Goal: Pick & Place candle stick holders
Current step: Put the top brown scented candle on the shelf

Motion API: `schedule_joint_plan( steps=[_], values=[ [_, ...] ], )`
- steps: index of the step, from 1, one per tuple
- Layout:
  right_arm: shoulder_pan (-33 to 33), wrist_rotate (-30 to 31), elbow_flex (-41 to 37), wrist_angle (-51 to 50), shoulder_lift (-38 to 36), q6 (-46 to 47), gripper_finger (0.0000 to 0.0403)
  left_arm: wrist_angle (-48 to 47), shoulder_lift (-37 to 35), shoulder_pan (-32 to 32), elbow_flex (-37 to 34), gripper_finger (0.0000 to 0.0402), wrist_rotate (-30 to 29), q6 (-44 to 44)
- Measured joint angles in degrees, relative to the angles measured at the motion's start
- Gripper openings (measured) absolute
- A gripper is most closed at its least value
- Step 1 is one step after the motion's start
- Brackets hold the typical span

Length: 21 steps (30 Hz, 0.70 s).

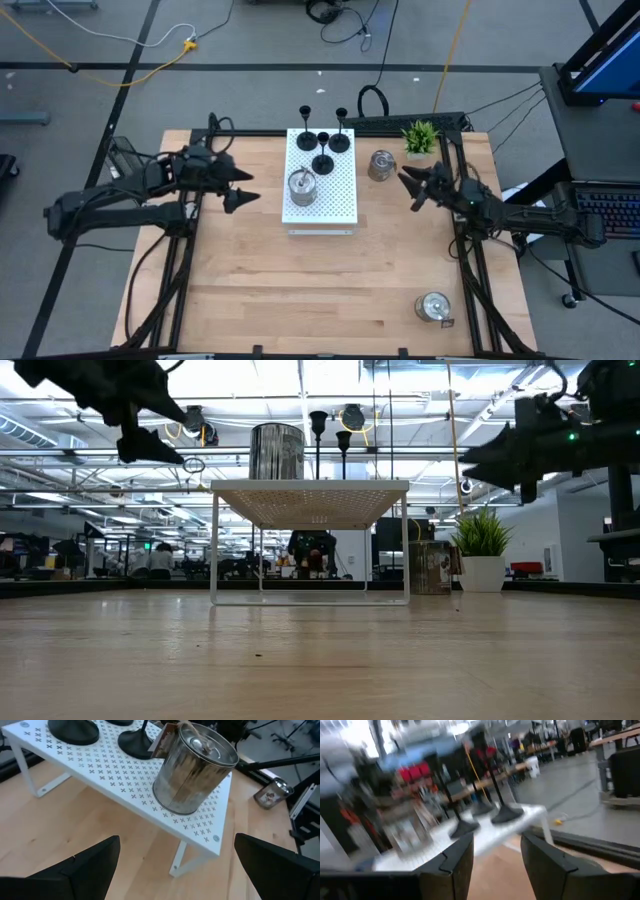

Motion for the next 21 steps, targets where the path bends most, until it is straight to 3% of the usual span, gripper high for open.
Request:
schedule_joint_plan(
  steps=[9,18,21],
  values=[
    [-0.02,0.65,0.0,7.72,-0.02,3.01,0.0155,12.17,0.05,6.08,-6.83,0.0399,8.52,-1.39],
    [-0.02,10.62,0.0,8.08,0.0,3.19,0.0155,19.34,0.06,9.15,-9.97,0.0399,11.41,-2.81],
    [-0.02,10.99,0.0,8.1,0.0,3.19,0.0155,19.29,0.1,9.13,-9.97,0.0399,11.37,-2.79]
  ],
)
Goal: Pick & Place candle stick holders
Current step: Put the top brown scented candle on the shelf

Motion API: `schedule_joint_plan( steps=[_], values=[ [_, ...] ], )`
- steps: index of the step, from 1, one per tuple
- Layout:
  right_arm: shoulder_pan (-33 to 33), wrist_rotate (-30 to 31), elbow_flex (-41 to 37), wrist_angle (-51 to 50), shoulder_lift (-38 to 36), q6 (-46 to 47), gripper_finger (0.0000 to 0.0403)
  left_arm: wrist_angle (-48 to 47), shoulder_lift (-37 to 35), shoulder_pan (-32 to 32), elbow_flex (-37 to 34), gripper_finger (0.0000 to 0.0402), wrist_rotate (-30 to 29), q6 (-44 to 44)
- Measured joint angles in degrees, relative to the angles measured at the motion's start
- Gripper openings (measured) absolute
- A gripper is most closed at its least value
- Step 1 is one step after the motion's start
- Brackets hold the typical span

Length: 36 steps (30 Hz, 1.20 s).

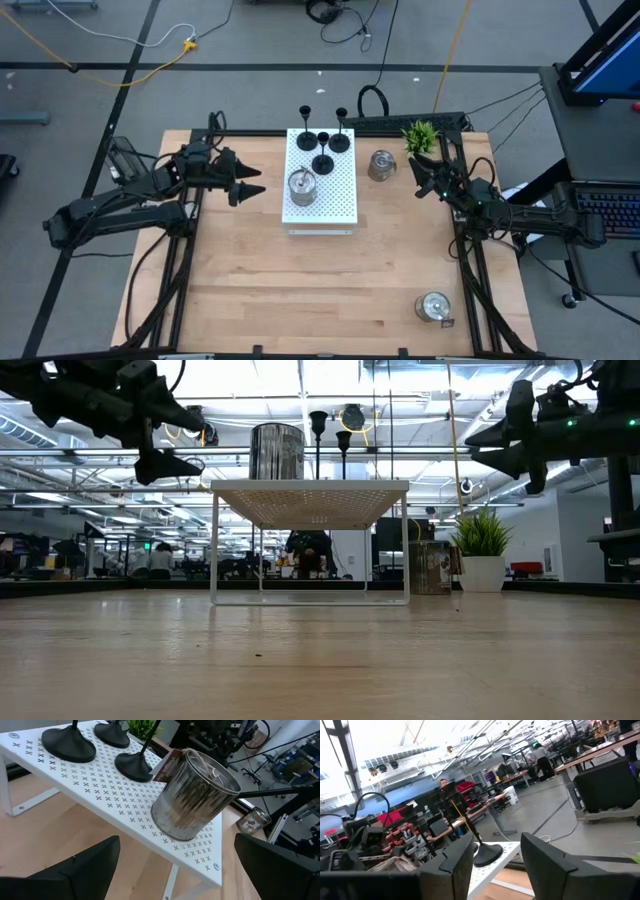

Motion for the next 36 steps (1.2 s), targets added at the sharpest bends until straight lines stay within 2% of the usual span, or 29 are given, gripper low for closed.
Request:
schedule_joint_plan(
  steps=[8,13,16,20,27,31,36],
  values=[
    [0.0,-0.55,0.0,-0.01,0.0,0.0,0.0155,-0.09,0.0,-0.02,0.02,0.0399,-0.46,-5.94],
    [0.0,-0.59,0.0,0.44,0.0,0.0,0.0155,0.87,0.0,-0.02,0.0,0.0399,-0.52,-6.1],
    [0.0,-0.61,0.0,0.77,-0.02,-0.03,0.0155,3.26,-0.02,-0.02,0.0,0.0399,-2.48,-6.2],
    [0.0,-0.61,0.0,1.6,-0.02,-2.51,0.0155,3.99,-0.02,-0.02,0.0,0.0399,-2.54,-1.21],
    [0.0,-0.44,2.07,2.31,0.05,-10.99,0.0155,4.58,-0.04,-0.02,-0.69,0.0399,4.56,8.15],
    [0.0,-0.35,8.5,-7.41,1.15,-15.74,0.0155,9.07,-0.02,-0.02,-3.62,0.0399,5.6,8.41],
    [0.0,-0.31,22.15,-33.87,5.33,-16.58,0.0155,16.57,0.0,-0.02,-7.69,0.0399,5.64,7.36]
  ],
)
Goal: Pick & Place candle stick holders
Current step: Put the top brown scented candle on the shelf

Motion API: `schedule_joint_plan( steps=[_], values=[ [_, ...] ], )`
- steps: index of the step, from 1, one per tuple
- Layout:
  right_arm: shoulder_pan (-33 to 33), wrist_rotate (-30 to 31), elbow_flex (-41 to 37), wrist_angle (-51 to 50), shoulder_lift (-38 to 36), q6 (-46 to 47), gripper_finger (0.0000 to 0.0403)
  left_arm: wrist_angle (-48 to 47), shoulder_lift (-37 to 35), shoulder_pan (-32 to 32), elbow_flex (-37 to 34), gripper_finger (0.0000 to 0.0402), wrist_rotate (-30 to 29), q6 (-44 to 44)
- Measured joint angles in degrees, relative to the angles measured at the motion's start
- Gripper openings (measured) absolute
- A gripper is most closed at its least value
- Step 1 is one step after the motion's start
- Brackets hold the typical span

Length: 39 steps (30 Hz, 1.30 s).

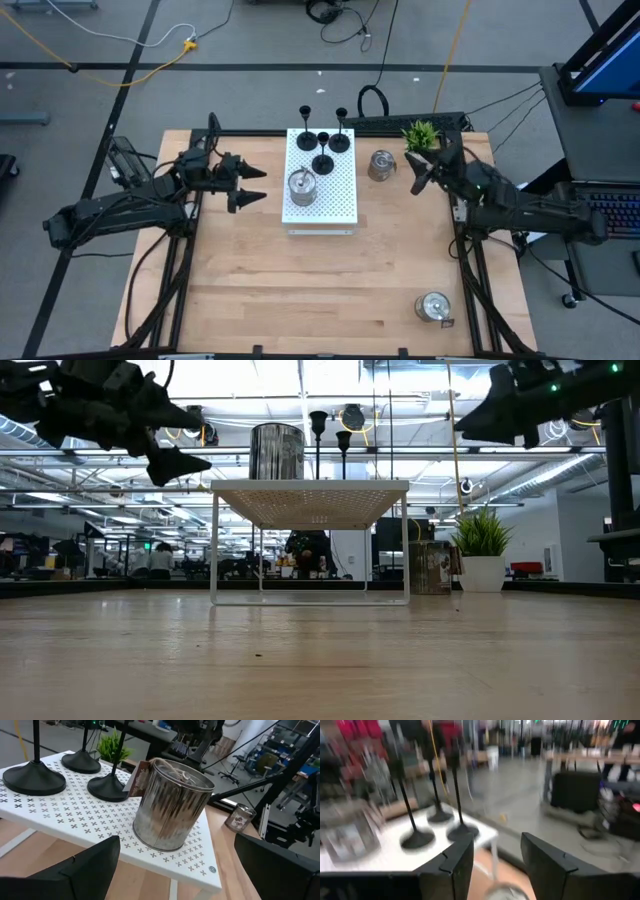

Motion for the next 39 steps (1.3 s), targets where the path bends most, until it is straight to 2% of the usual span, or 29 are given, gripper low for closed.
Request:
schedule_joint_plan(
  steps=[5,13,15,20,25,31,39],
  values=[
    [0.0,0.09,11.86,-17.87,7.1,-1.33,0.0155,-0.47,0.0,0.0,-0.39,0.0399,0.09,-0.93],
    [-0.54,-0.3,21.96,-27.28,18.29,-6.27,0.0155,-0.46,0.0,0.0,-0.39,0.0399,0.13,0.16],
    [-1.32,-1.12,23.28,-28.15,20.57,-7.36,0.0155,-0.46,0.0,0.0,-0.39,0.0399,0.13,0.14],
    [-4.74,-9.37,25.47,-28.48,25.54,-7.96,0.0156,-0.48,0.0,0.0,-0.39,0.0399,2.44,0.14],
    [-8.23,-12.33,25.76,-28.89,28.35,-8.35,0.0157,-0.48,0.0,0.0,-0.39,0.0399,4.48,0.22],
    [-11.39,-12.15,25.76,-28.58,28.68,-8.65,0.0191,-0.5,0.0,-0.02,-0.39,0.0399,4.59,0.16],
    [-11.37,-12.23,25.76,-26.68,27.64,-8.97,0.0216,-0.5,0.0,-0.01,-0.39,0.0399,4.59,-0.06]
  ],
)
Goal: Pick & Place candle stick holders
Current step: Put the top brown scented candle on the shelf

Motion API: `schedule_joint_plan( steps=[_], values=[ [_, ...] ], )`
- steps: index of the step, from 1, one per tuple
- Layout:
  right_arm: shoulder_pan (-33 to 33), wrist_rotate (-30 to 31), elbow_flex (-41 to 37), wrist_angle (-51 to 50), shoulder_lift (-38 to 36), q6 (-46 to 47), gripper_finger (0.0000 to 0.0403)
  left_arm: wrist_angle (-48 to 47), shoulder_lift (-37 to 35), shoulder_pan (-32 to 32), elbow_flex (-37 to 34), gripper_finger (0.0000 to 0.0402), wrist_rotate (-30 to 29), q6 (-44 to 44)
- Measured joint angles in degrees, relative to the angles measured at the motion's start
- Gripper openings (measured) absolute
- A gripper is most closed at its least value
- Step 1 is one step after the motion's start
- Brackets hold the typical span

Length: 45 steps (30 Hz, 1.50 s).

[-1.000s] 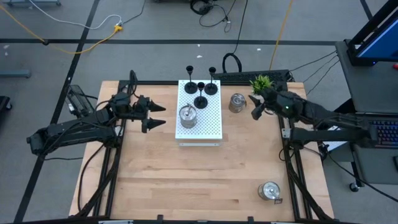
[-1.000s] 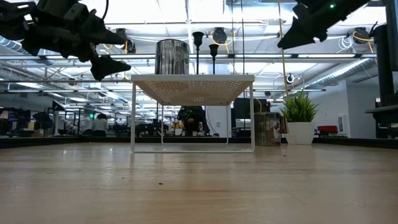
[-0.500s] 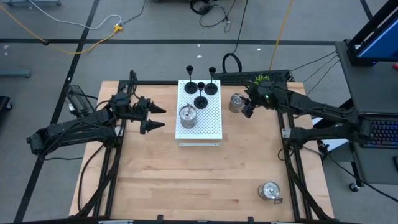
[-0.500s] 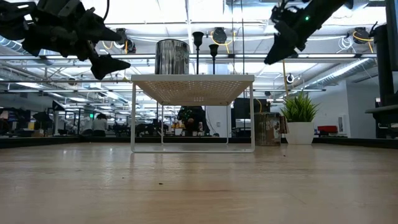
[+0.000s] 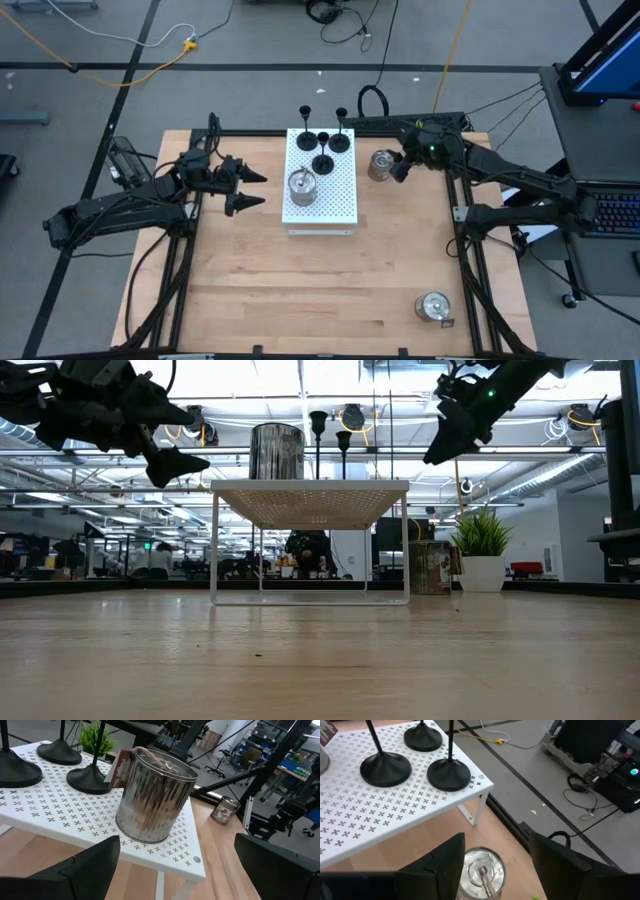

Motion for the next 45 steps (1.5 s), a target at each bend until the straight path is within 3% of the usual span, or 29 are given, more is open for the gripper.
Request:
schedule_joint_plan(
  steps=[9,13,27,35,45],
  values=[
    [0.09,-0.15,-0.02,-0.24,-0.03,0.73,0.0215,0.0,0.0,0.01,0.0,0.0399,0.0,-1.16],
    [0.09,-0.15,-0.02,-1.15,-0.03,2.12,0.0233,0.0,0.0,-0.01,0.0,0.0399,-0.02,-1.21],
    [-0.16,-0.08,-0.04,-3.31,-0.03,5.85,0.0392,0.0,0.0,0.0,0.0,0.0399,-0.02,-1.03],
    [-2.66,-0.28,-0.04,-8.84,-0.02,13.2,0.0399,0.0,-0.01,0.0,0.0,0.0399,-0.02,-1.03],
    [-7.22,-6.15,0.48,-9.81,3.82,18.54,0.0399,0.0,0.0,0.01,0.0,0.0399,-0.02,-1.13]
  ],
)
